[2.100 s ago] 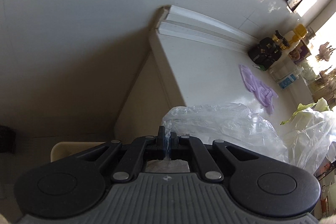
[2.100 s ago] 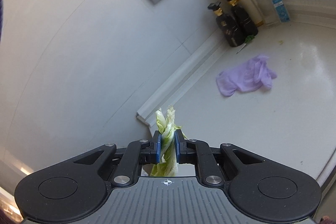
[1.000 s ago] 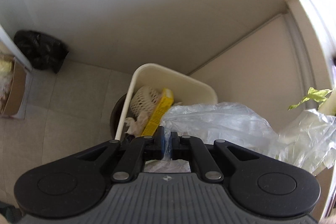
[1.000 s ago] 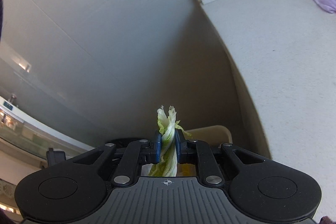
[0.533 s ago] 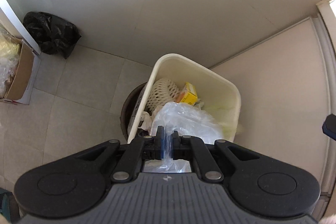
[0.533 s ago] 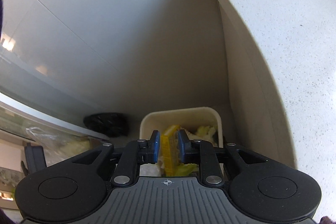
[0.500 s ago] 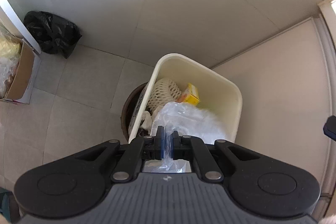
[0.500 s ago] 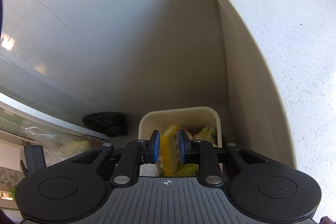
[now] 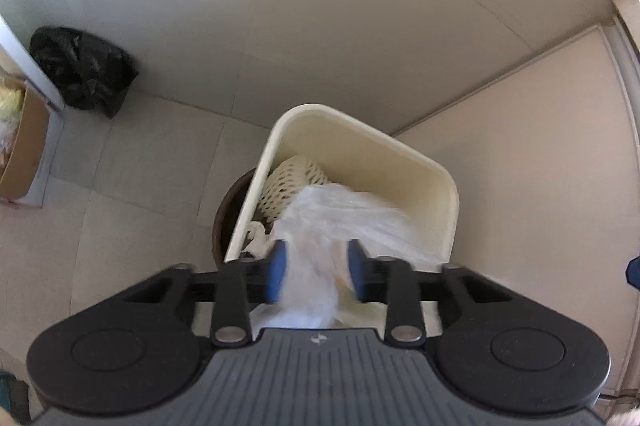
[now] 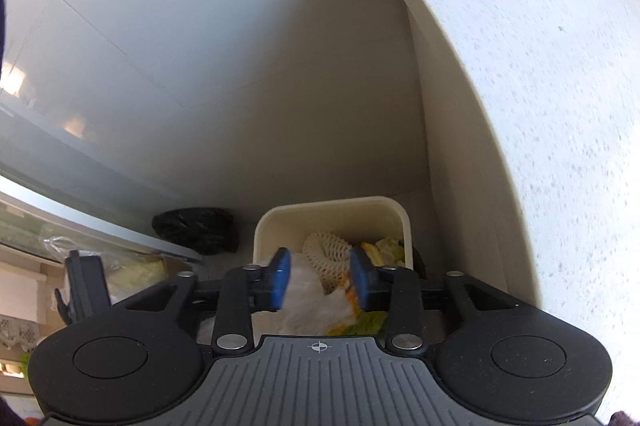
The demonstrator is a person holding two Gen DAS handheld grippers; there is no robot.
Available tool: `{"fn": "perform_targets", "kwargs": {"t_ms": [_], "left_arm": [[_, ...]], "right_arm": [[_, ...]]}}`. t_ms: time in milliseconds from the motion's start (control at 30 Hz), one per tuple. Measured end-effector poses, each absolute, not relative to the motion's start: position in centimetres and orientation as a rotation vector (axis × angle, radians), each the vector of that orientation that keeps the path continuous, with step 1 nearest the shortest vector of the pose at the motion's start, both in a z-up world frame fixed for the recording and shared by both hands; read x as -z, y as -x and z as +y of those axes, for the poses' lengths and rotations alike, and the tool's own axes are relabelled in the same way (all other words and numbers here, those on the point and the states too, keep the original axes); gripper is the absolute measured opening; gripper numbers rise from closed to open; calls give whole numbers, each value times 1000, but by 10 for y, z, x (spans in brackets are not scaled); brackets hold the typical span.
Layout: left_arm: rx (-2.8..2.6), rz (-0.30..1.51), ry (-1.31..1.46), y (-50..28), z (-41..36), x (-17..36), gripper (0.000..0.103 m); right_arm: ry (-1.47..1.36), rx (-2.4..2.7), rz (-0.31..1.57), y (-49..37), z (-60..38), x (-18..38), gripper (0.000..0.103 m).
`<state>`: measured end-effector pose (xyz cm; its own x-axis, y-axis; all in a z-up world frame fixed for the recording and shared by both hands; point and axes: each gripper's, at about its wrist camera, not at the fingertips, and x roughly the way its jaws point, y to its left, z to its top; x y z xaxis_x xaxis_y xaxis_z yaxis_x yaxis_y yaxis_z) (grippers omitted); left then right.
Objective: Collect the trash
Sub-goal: 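Open both tools to drop the bag and cabbage leaf into the bin, then raise both open tools from the bin back toward the purple glove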
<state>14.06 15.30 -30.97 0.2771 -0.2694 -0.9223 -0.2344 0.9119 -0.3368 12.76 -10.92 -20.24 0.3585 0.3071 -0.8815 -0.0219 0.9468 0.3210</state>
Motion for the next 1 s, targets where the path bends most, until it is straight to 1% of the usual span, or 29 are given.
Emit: {"fn": "perform_targets", "kwargs": {"t_ms": [33,67,133,200,333,367,533,733,1000], "left_arm": [[36,1307,453,-141,151,310,37],[44,1312,451,-143,150,310,39],[47,1312,446,-143,149,308,54],[50,1307,448,-143,149,305,64],[60,1300,453,-142,148,300,76],[61,1299,449,-142,148,298,77],[80,1290,418,-146,143,293,89],[80,1263,365,-148,141,274,96],[122,1189,259,-158,125,226,98]], "right_arm": [[-271,-222,1184,-128,-110,202,43],[-269,-230,1177,-128,-109,200,45],[-271,-242,1167,-131,-108,197,49],[-274,-254,1162,-131,-111,195,49],[-282,-272,1148,-132,-117,189,57],[-287,-276,1145,-132,-118,187,59],[-287,-317,1108,-124,-120,174,72],[-266,-386,1030,-117,-129,149,86],[-204,-333,891,-98,-168,118,92]]}}
